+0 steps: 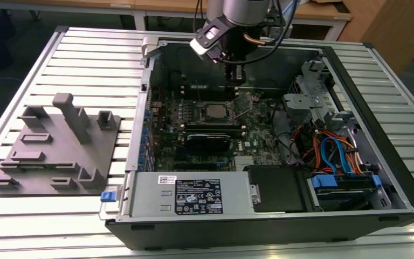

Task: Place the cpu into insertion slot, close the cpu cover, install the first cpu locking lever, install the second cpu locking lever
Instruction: 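Close the cpu cover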

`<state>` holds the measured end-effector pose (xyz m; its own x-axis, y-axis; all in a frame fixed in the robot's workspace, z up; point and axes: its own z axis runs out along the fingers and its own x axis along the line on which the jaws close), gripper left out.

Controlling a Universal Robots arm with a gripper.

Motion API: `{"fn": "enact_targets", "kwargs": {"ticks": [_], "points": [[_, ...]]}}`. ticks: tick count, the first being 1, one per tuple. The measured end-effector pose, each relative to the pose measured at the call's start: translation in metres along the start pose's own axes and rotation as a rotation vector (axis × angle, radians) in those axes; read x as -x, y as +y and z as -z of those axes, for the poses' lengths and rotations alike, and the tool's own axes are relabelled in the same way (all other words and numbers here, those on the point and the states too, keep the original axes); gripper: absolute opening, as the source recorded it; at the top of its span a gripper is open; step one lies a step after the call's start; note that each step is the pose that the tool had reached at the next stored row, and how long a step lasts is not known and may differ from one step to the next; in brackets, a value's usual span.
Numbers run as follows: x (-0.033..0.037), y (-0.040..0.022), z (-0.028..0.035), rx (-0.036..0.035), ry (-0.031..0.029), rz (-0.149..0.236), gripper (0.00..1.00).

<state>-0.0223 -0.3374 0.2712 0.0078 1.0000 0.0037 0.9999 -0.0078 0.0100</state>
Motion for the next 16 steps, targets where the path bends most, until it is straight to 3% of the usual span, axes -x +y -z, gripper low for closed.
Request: {"fn": "enact_targets", "kwargs": {"ticks": [16], "points": [[0.0049,0.0082,-0.0002,0.0000,0.0001,0.000,0.10]]}}
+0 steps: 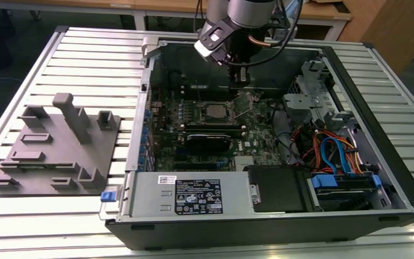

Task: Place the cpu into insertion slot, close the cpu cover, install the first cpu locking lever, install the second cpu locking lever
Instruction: 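Close the cpu cover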

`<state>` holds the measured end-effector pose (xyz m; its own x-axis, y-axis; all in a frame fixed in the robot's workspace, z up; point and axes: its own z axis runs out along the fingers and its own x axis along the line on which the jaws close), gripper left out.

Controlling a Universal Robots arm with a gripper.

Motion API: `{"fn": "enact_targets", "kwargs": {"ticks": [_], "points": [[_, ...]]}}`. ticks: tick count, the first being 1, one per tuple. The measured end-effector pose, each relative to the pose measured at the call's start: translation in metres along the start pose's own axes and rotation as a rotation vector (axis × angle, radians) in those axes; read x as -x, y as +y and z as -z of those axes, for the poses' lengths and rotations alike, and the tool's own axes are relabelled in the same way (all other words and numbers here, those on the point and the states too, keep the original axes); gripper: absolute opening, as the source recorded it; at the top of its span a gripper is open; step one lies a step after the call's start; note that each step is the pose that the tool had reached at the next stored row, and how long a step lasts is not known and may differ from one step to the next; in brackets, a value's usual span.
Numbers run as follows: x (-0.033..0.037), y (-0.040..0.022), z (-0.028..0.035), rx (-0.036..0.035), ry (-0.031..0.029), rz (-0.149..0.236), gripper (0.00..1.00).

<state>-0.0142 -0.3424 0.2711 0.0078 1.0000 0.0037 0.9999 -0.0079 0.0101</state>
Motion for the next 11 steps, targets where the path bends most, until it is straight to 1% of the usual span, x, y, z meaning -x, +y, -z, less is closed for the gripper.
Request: {"fn": "enact_targets", "kwargs": {"ticks": [11], "points": [[-0.0001,0.0121,-0.0010,-0.0004,-0.0001,0.000,0.10]]}}
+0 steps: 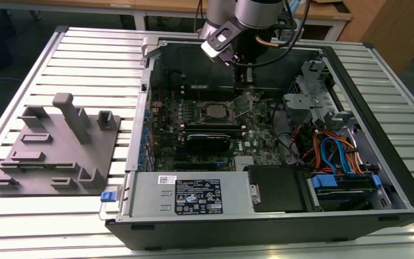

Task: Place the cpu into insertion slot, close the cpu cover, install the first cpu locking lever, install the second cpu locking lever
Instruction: 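Close the cpu cover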

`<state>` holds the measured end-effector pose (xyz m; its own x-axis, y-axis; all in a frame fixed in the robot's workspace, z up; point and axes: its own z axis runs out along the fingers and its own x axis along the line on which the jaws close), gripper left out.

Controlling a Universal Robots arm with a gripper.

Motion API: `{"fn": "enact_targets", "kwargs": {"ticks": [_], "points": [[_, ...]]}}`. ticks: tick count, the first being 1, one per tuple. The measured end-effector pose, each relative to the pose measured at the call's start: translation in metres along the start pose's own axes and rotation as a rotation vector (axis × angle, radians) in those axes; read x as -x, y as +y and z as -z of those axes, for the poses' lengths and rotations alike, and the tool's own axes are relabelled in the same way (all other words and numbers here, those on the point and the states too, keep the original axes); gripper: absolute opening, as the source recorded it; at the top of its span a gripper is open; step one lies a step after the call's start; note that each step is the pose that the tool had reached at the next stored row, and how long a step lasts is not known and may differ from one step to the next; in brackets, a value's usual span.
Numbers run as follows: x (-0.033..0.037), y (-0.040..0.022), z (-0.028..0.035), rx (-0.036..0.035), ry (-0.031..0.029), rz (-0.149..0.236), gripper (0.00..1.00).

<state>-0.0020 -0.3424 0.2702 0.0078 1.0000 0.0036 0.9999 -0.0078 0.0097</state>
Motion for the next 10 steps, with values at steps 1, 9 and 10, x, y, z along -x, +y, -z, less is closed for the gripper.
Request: {"fn": "enact_targets", "kwargs": {"ticks": [1,9,10], "points": [[0.0000,0.0009,-0.0001,-0.0004,-0.0001,0.000,0.10],[0.0000,0.0031,-0.0003,-0.0005,-0.0007,0.000,0.10],[0.0000,0.0036,-0.0003,-0.0005,-0.0007,0.000,0.10]]}}
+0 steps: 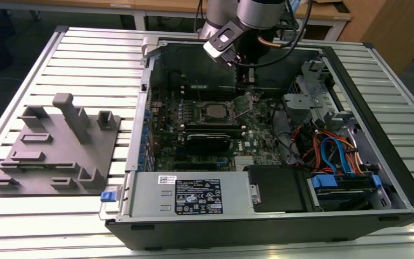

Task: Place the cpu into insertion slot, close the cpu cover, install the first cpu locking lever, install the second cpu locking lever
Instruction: 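Close the cpu cover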

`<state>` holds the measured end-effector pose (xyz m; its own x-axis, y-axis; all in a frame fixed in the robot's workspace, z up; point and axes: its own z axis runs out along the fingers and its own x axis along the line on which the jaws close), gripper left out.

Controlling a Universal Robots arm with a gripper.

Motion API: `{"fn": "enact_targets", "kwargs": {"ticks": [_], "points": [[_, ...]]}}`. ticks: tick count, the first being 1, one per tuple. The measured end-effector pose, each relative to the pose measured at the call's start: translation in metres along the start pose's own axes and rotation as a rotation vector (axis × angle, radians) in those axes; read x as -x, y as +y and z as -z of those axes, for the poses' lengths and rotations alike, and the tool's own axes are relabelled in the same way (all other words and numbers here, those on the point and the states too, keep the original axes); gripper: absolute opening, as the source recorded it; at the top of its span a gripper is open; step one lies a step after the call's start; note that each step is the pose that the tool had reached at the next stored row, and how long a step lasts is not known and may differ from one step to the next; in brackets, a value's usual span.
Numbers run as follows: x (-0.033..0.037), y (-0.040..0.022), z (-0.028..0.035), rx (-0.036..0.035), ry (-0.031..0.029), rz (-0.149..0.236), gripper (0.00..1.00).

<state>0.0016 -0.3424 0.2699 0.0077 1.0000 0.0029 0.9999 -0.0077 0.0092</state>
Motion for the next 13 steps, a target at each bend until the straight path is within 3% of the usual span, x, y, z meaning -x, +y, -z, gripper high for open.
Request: {"fn": "enact_targets", "kwargs": {"ticks": [7,13], "points": [[0.0000,0.0033,0.0000,-0.0007,-0.0001,0.000,0.10],[-0.0001,0.0114,-0.0009,-0.0025,0.0001,0.000,0.10]]}}
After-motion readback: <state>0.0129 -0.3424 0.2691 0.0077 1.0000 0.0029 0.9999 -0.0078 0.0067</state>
